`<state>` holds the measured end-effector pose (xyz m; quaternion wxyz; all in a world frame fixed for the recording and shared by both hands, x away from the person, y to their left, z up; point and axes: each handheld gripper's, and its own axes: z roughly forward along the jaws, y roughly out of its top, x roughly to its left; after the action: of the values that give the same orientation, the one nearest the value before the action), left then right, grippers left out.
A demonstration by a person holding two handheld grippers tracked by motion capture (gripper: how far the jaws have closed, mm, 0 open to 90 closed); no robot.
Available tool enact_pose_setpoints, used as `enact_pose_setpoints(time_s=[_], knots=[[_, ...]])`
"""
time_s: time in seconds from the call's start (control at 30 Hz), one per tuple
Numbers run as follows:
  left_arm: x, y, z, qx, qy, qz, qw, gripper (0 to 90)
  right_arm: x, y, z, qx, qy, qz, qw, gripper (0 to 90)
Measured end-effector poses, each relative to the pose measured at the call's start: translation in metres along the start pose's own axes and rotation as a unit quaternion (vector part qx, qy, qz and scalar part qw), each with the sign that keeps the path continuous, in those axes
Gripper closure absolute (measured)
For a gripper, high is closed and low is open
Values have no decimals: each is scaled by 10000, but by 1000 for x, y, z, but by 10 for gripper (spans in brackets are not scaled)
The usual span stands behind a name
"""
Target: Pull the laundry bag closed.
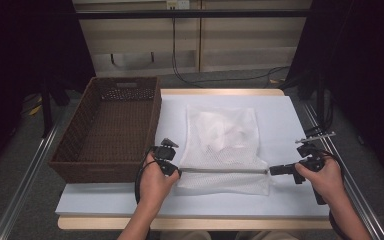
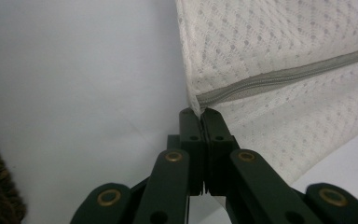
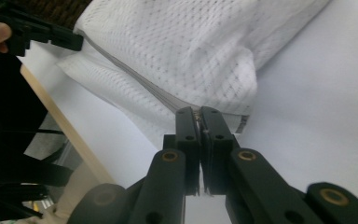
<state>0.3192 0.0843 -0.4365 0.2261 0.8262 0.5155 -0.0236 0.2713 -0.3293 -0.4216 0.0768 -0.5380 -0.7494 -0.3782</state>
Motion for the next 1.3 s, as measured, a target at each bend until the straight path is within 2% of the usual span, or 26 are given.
enact_pose_setpoints(time_s=[0.1,0.17,0.23,0.27,0.33,0.4,0.43,0.5,0.67,0.8,0.87,0.93,1.0,1.07,1.13,1.17,1.23,1.3], knots=[[0,0,0,14,-35,-29,10000,887,-2,0,-2,-40,3,16,10000,874],[-1,0,0,38,38,16,10000,888,-3,0,-3,-62,-2,-11,10000,874],[-1,0,1,-3,27,-30,10000,888,-2,0,-3,-42,5,13,10000,874],[-1,0,0,19,42,23,10000,888,-2,0,-3,-38,-80,19,10000,874],[0,0,-1,28,-71,32,10000,887,-3,0,-3,-60,-52,-11,10000,874],[-2,0,-3,4,-15,73,10000,886,-1,0,-3,-20,-185,-16,9998,873],[-2,0,-3,14,-2,119,9999,885,0,0,-3,5,-179,-33,9998,873],[-3,0,-4,-27,-65,88,9999,883,3,1,-2,49,-259,-105,9996,873],[-3,0,-8,-65,-301,75,9995,845,3,1,0,6,-279,-115,9995,871],[-8,1,-11,34,-401,166,9991,713,6,1,2,31,-213,-143,9997,833],[-10,1,-12,13,-475,206,9987,611,7,2,4,4,-227,-220,9995,779],[-12,1,-15,-40,-505,205,9985,552,8,2,3,-20,-251,-245,9994,694],[-13,2,-19,-217,-522,279,9980,452,8,3,1,-104,-297,-249,9992,651],[-15,3,-24,-375,-506,372,9973,389,8,3,-1,-172,-331,-248,9990,575],[-16,4,-28,-458,-651,369,9961,332,8,3,-2,-271,-371,-238,9987,529],[-17,5,-30,-562,-682,451,9951,303,8,3,-2,-288,-397,-318,9983,520],[-18,5,-32,-787,-688,483,9934,222,8,4,-3,-394,-483,-366,9974,446],[-18,6,-32,-850,-689,526,9926,173,8,4,-4,-474,-574,-453,9962,379]])
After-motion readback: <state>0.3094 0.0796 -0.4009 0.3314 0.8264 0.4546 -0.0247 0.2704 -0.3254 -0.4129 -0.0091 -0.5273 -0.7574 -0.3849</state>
